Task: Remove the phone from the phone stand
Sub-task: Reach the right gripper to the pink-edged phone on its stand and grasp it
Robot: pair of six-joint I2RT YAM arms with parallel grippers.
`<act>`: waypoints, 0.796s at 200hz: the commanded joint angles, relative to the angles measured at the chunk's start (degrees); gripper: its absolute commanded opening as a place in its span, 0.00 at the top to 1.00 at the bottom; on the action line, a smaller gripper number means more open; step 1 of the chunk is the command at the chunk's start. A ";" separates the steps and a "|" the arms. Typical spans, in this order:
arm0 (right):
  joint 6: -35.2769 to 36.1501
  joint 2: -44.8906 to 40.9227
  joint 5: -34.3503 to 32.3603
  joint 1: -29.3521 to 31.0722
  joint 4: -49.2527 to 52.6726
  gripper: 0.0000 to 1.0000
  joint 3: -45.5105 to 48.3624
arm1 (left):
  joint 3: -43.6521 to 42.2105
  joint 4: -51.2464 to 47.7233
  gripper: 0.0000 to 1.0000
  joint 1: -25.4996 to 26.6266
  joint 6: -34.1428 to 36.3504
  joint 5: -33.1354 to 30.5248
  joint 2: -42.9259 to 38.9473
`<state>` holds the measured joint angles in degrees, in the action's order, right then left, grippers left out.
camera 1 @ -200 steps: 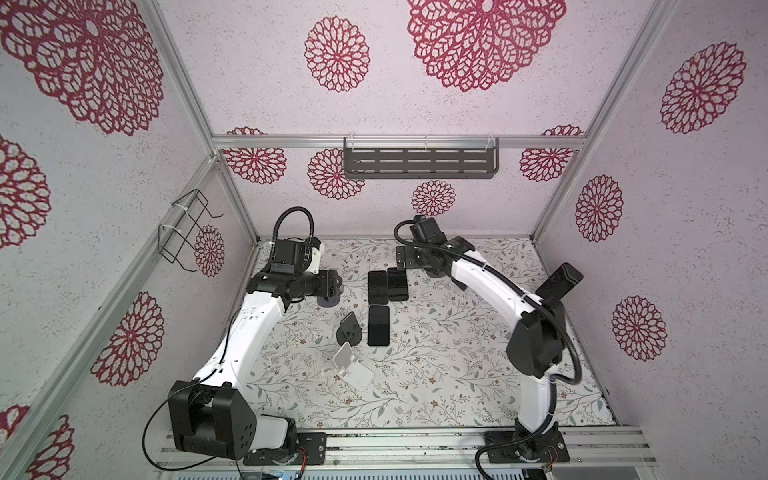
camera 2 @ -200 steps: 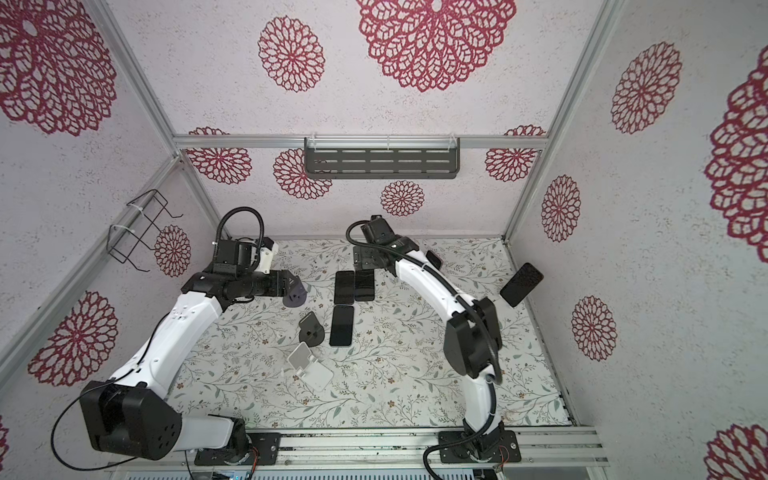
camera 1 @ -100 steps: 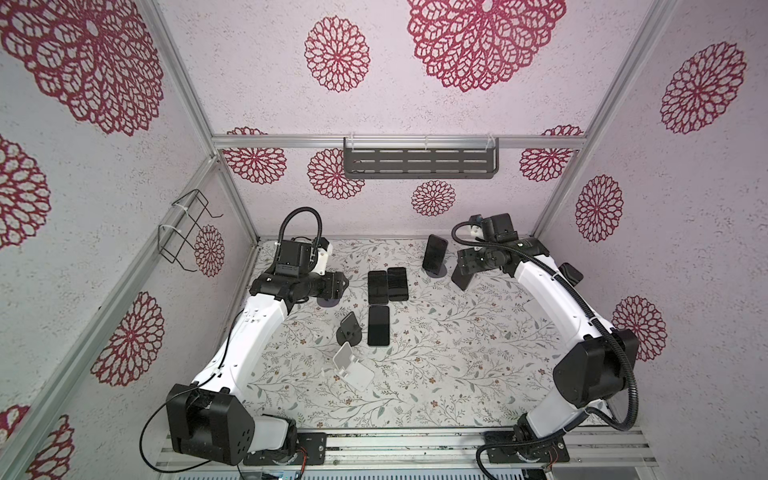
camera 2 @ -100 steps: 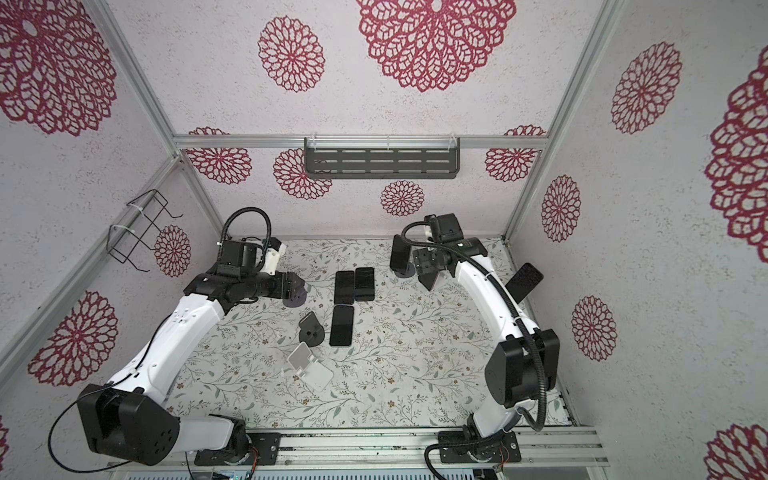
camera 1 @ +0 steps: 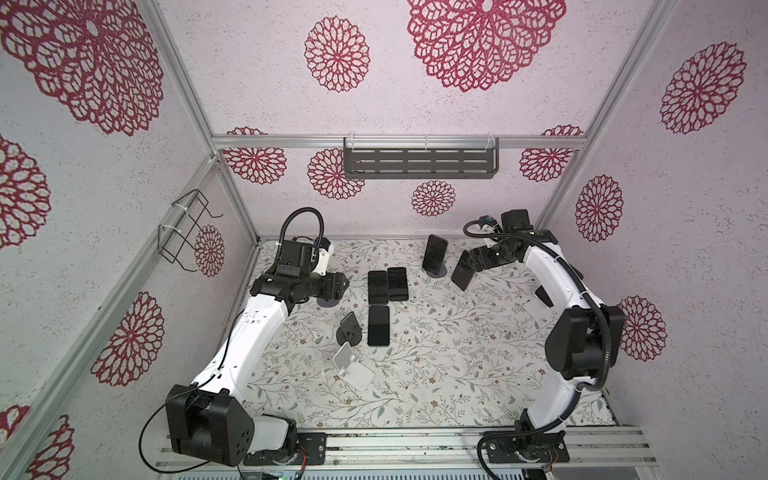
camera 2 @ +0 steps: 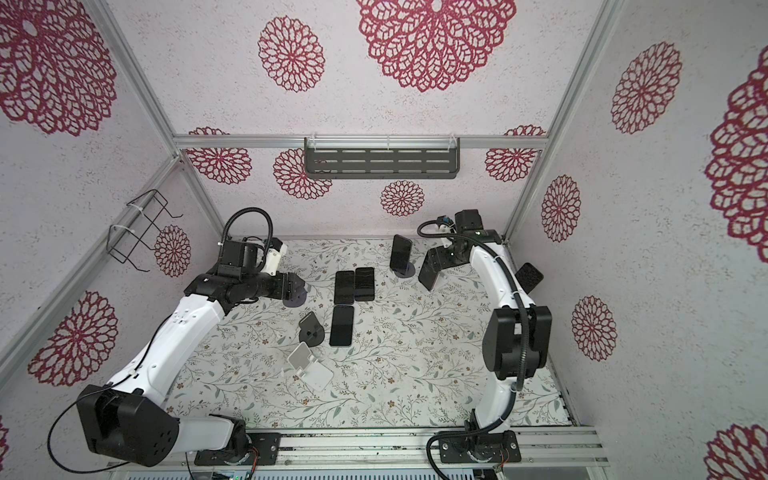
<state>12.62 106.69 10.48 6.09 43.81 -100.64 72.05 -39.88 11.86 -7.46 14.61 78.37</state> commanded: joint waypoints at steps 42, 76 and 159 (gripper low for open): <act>1.53 6.82 5.44 -0.65 1.16 0.20 -6.23 | 0.90 -0.56 0.26 0.97 0.89 -0.73 0.47; 2.23 7.88 5.89 -0.73 -1.33 0.28 -5.23 | 0.98 -0.84 0.26 1.22 1.28 -0.78 0.56; 3.68 9.19 3.85 -1.43 -0.24 0.55 -6.28 | 1.67 -2.35 0.25 1.24 1.56 -2.03 1.26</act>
<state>15.09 115.96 14.83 5.21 43.20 -104.88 72.27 -41.80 12.62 -6.85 13.56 79.18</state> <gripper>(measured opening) 0.475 0.746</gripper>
